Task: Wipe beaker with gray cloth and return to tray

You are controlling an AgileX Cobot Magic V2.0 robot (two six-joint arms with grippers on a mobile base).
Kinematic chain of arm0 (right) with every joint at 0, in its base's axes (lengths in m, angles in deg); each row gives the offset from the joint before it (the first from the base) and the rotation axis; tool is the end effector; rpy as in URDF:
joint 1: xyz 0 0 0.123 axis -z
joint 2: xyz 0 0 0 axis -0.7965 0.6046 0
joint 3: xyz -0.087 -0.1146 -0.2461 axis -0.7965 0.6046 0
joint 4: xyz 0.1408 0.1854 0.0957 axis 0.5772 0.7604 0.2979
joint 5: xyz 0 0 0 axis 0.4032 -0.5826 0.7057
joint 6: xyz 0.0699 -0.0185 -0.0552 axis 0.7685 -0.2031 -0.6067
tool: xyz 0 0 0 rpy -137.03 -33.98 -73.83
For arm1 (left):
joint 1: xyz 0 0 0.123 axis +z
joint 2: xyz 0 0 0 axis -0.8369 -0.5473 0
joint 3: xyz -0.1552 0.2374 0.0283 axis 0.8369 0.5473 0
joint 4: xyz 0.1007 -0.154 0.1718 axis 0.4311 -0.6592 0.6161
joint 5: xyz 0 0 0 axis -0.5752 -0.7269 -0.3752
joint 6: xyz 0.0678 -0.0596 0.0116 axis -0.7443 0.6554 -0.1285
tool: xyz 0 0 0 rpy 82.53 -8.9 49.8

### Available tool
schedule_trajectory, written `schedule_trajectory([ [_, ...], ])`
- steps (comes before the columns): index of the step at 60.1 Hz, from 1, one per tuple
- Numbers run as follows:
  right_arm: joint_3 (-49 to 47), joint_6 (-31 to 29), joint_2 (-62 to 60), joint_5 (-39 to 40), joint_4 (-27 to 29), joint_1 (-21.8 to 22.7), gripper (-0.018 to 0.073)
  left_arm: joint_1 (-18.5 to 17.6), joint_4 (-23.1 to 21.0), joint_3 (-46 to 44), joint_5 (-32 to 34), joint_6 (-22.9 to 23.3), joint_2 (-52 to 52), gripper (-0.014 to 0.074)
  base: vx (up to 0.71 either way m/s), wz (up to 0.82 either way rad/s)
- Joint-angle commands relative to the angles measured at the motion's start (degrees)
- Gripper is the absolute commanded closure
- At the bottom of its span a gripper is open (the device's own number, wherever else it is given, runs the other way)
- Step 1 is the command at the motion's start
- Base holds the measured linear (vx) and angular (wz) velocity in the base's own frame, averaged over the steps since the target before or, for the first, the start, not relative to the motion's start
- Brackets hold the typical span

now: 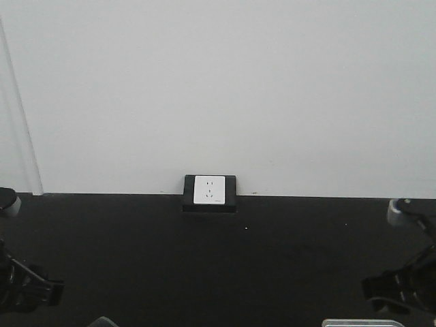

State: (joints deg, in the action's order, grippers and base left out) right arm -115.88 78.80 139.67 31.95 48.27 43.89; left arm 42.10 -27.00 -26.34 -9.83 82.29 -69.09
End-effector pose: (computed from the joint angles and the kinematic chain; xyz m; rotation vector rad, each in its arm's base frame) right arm 0.2467 0.0394 0.3200 -0.0442 2.5917 0.1128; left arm 0.2301 -0.0587 0.3314 0.2073 2.4078 -0.1333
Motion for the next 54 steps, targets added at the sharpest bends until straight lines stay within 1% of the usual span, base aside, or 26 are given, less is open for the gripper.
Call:
schedule_trajectory([
  [1,-2.94,-2.6,-6.06,1.98,-0.6,0.29,0.0201,0.15,-0.51,-1.77,4.6,-1.97,1.61,0.0199,0.0,0.0],
  [2,-2.94,-2.8,-6.89,2.29,-0.6,0.29,0.0238,0.15,-0.51,-1.77,4.6,-1.97,1.61,0.0199,0.0,0.0],
  [4,-2.65,-3.33,-8.87,2.85,-0.6,0.29,0.0294,0.15,-0.72,-1.6,5.43,-2.09,2.04,0.0287,0.0,0.0],
  [5,-2.57,-3.55,-9.65,3.07,-0.6,0.29,0.0324,0.1,-0.71,-1.46,5.58,-2.09,2.31,0.0301,0.0,0.0],
  [6,-2.24,-3.92,-10.89,3.49,-0.6,0.29,0.0371,0.1,-0.71,-1.08,6.42,-2.09,2.85,0.0361,0.0,0.0],
  [8,-1.46,-4.51,-12.62,4.49,-0.6,0.29,0.0437,0.04,-0.71,-0.35,7.12,-2.09,3.75,0.0409,0.0,0.0],
  [9,-0.97,-4.95,-13.51,5.56,-0.6,0.29,0.047,0.04,-0.71,0.41,8.01,-2.09,4.61,0.0458,0.0,0.0],
  [11,0.27,-5.94,-15.43,7.45,-0.6,0.24,0.0552,0.04,-0.71,1.42,9.38,-2.09,5.61,0.0523,0.0,0.0],
  [12,1.05,-6.71,-16.47,8.49,-0.6,0.24,0.0575,0.04,-0.71,2.6,10.22,-2.09,6.71,0.0555,0.0,0.0],
  [13,2.32,-7.31,-18.09,10.2,-0.6,0.24,0.0575,0.04,-0.71,3.51,11.45,-2.09,7.49,0.0602,0.0,0.0],
  [15,4.89,-8.86,-20.87,13.47,-0.29,0.24,0.0573,0.04,-0.65,6.67,14.13,-2.33,10.24,0.0605,0.0,0.0],
  [17,7.27,-10.3,-23.77,16.33,-0.17,0.24,0.0573,0.04,-0.65,9.09,15.48,-2.55,12.24,0.0605,0.0,0.0],
  [18,9.2,-11.22,-25.02,18.6,-0.11,0.24,0.0573,0.04,-0.6,11.04,17.36,-2.64,13.8,0.0605,0.0,0.0],
  [20,11.87,-12.27,-28.34,21.5,0.02,0.24,0.0573,0.04,-0.6,13.1,18.76,-2.75,15.38,0.0604,0.0,0.0],
  [22,15.35,-13.24,-31.56,25.03,0.09,0.24,0.0571,0.04,-0.6,18.05,21.45,-3.02,19.55,0.0603,0.0,0.0],
  [26,22.42,-14.19,-37.1,31.06,0.09,0.24,0.057,0.04,-0.6,23.0,24.5,-3.34,24.16,0.0603,0.0,0.0],
  [30,29.07,-14.4,-42.17,36.13,-0.16,0.24,0.057,0.04,-0.6,30.54,27.89,-3.39,32.51,0.0603,0.0,0.0],
  [36,36.71,-14.35,-46.96,42.84,-0.6,0.24,0.0568,0.04,-0.6,36.16,31.92,-3.44,40.4,0.0603,0.0,0.0],
  [37,38.7,-14.42,-47.61,45.04,-0.6,0.24,0.0568,0.04,-0.58,37.89,34.67,-3.52,43.2,0.0603,0.0,0.0],
  [44,44.17,-14.32,-49.13,52.91,-0.26,0.24,0.0568,0.04,-0.54,41.43,40.64,-3.58,49.14,0.0603,0.0,0.0],
  [47,45.3,-14.32,-49.13,55.61,-0.26,0.24,0.0568,0.04,-0.54,42.22,41.29,-3.58,50.23,0.0603,0.0,0.0],
  [54,45.43,-14.32,-49.13,57.73,-0.26,0.24,0.0567,0.04,-0.54,42.24,41.36,-3.58,50.36,0.0602,0.0,0.0],
])
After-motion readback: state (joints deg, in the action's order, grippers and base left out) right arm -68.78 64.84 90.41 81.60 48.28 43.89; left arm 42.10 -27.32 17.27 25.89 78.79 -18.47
